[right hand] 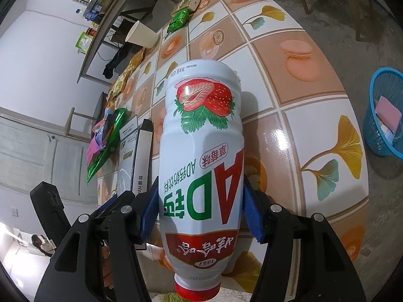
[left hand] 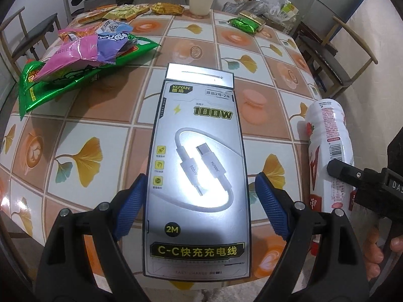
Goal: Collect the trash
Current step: 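Lift the cable box with the left gripper while the right gripper holds the bottle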
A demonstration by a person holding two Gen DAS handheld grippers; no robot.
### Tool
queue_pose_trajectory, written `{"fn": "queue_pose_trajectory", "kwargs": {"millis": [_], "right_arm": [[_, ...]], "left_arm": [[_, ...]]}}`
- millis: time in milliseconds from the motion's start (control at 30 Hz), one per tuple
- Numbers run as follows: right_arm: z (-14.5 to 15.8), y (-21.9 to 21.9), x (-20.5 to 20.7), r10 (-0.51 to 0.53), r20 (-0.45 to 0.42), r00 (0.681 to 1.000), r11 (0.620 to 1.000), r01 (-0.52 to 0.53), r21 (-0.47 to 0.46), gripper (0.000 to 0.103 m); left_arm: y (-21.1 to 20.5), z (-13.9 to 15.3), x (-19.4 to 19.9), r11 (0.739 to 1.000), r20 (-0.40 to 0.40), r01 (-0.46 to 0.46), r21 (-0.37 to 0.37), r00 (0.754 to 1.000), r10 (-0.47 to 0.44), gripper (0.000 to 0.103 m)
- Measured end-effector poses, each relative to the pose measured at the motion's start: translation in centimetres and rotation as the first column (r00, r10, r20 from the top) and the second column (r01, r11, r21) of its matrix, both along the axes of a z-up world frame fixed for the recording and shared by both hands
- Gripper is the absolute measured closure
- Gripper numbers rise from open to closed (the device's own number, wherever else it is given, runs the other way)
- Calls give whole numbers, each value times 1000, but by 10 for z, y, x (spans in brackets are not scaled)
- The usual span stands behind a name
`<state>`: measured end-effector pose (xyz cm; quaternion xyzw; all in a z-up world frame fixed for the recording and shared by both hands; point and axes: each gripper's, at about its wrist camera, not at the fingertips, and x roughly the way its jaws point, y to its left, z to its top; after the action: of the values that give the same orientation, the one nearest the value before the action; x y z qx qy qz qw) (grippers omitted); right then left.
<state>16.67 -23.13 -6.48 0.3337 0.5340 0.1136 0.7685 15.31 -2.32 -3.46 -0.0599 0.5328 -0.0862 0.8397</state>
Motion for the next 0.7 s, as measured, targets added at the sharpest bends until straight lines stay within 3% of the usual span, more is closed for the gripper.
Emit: {"fn": "queue_pose_trajectory", "kwargs": {"millis": [700], "right_arm": [[1, 2, 0, 8, 1, 1000, 1000, -8, 3, 45]], "left_arm": [[-2, 0, 0, 1000, 2, 12, -9, 1000, -12, 21]]}}
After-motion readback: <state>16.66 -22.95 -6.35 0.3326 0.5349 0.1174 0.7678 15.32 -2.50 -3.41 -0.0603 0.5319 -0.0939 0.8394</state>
